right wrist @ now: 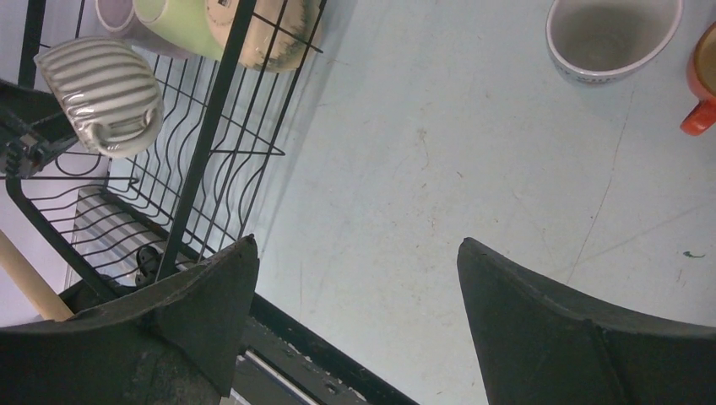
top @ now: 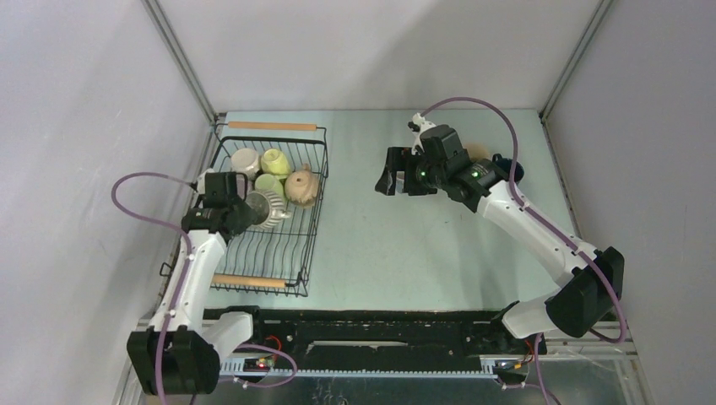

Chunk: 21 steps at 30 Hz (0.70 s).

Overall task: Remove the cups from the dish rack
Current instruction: Unload the cup from the dish rack, then place the cup at the center of the board.

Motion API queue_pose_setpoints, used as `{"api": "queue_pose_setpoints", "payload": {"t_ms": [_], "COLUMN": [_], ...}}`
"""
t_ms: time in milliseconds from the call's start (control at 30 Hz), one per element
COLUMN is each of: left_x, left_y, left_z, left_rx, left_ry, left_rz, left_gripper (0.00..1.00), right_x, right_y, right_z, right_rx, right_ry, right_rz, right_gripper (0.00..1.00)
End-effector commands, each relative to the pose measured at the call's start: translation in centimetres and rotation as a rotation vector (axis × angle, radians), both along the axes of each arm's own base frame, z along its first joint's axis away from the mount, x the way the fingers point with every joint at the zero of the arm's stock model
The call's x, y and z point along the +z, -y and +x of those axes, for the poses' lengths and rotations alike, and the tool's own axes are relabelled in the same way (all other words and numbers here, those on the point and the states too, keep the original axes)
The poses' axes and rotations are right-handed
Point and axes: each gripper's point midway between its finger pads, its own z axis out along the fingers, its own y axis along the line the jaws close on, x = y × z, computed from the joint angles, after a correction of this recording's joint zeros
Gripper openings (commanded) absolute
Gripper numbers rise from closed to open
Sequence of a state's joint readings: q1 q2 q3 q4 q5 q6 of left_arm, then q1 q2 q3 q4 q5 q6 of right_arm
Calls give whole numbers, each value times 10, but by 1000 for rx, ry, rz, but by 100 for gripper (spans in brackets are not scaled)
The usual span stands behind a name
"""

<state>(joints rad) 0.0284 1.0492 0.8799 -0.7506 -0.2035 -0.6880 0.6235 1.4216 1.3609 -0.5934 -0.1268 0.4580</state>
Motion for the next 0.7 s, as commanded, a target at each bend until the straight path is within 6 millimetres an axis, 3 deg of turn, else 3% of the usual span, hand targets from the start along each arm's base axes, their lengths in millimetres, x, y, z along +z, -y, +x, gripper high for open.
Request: {"api": "queue_pose_setpoints", "payload": {"t_ms": [0, 167, 433, 667], "left_x": [39, 78, 140, 186], "left_y": [4, 6, 43, 88], "left_z": [6, 5, 8, 19], "left_rx": [-76, -114, -262, -408], "left_ry": [124, 201, 298, 362], "left_rz": [27, 58, 98, 102], "left_gripper": [0, 0, 0, 0], "right_x": [33, 42, 63, 92], "right_y": [-4, -1, 18, 55], "right_z": [7, 7, 1, -10], "right_rx": [-33, -53, -109, -237], "right_ry": [79, 96, 148, 230], "right_rz": [45, 51, 56, 90], "right_gripper": [94, 93, 93, 94]}}
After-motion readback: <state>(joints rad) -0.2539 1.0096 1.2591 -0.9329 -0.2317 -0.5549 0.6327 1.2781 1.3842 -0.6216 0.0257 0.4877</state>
